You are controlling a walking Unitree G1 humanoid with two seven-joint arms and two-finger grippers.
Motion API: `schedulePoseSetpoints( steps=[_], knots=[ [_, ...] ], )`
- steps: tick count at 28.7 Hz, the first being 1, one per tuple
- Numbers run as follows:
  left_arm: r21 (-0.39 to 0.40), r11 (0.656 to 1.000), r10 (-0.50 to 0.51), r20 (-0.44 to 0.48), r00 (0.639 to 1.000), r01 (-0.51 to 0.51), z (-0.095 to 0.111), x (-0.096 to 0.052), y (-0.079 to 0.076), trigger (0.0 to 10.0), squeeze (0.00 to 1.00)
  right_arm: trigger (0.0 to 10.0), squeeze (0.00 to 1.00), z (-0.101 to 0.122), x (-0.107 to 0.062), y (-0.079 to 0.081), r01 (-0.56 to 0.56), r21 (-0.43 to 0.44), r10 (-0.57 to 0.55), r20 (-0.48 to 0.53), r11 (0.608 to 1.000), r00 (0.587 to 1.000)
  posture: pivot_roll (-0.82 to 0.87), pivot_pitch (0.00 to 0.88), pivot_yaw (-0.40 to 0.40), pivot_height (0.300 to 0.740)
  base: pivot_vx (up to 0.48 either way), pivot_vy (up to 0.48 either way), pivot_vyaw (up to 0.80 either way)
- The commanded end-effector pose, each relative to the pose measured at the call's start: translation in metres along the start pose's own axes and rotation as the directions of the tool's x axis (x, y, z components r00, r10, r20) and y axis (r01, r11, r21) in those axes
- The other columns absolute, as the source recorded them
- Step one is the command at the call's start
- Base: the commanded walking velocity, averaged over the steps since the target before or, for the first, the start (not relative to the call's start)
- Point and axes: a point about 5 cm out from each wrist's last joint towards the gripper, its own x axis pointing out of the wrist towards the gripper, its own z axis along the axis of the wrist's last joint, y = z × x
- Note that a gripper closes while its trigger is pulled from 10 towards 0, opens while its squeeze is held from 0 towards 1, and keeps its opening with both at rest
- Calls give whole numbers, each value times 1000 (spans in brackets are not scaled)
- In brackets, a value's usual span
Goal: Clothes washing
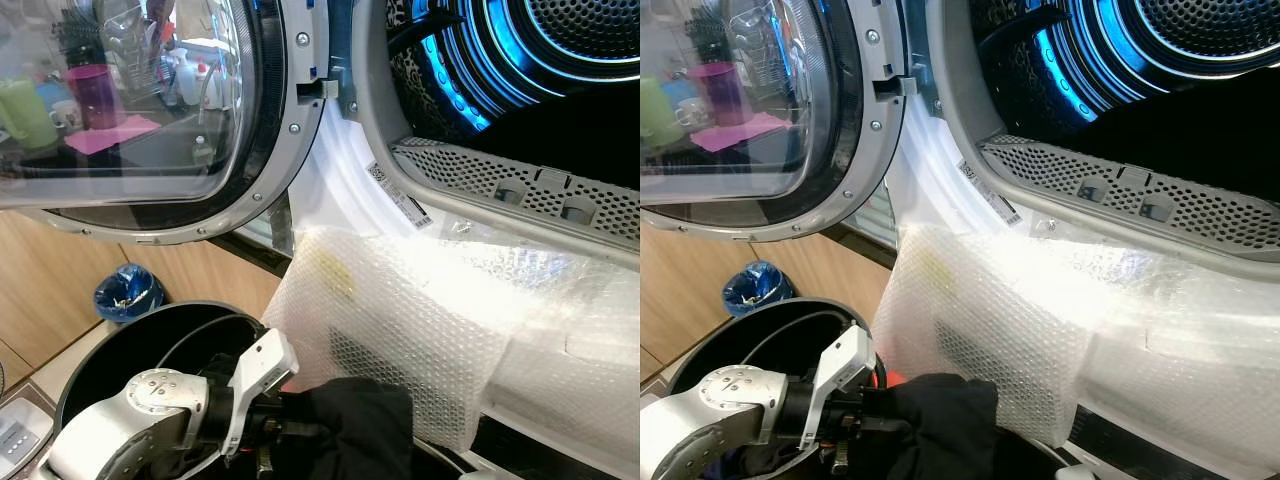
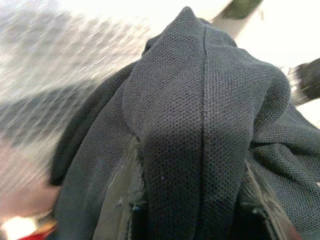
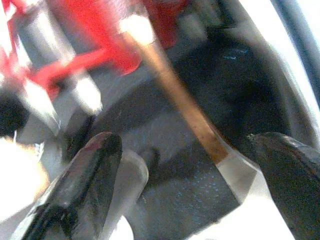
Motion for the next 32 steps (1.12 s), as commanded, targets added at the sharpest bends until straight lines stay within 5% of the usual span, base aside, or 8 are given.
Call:
schedulePoseSetpoints(
  steps=[1,2,3,8,15,17,23,32],
  knots=[
    [11,999,50,2,999,-50,0,-10,7,0,0,10000,0,-7,-7,-5,-81,-85,79,-24,993,997,-1,0,35,740,0,0,0],
    [11,999,50,2,999,-50,0,-10,7,0,0,10000,0,-7,-7,-5,-81,-85,79,-24,993,997,-1,0,35,740,0,0,0],
    [2,999,39,-9,999,-39,-4,-9,3,0,0,10000,1000,-4,-17,-14,-222,-109,224,13,969,974,-16,0,31,740,0,0,0],
    [-9,1000,23,-22,999,-24,-11,-6,-1,0,0,10000,1000,17,-49,-22,-531,-198,564,196,824,802,-24,0,27,740,0,0,0],
    [-4,1000,13,-7,1000,-13,-8,-3,1,0,0,10000,1000,49,-82,-17,-618,-263,666,403,741,627,-36,0,31,740,0,0,0],
    [-7,1000,-8,7,1000,8,-6,0,0,0,0,10000,0,44,-93,-2,-661,-340,743,328,669,584,-48,4,35,740,0,0,0],
    [-9,998,-65,22,998,65,-3,12,5,0,0,10000,0,60,-109,22,-714,-361,794,373,600,479,-85,9,41,740,0,0,0],
    [-7,980,-197,20,980,197,3,26,0,0,0,10000,0,87,-108,38,-700,-373,771,487,609,410,-94,10,53,740,0,0,0]
  ],
)
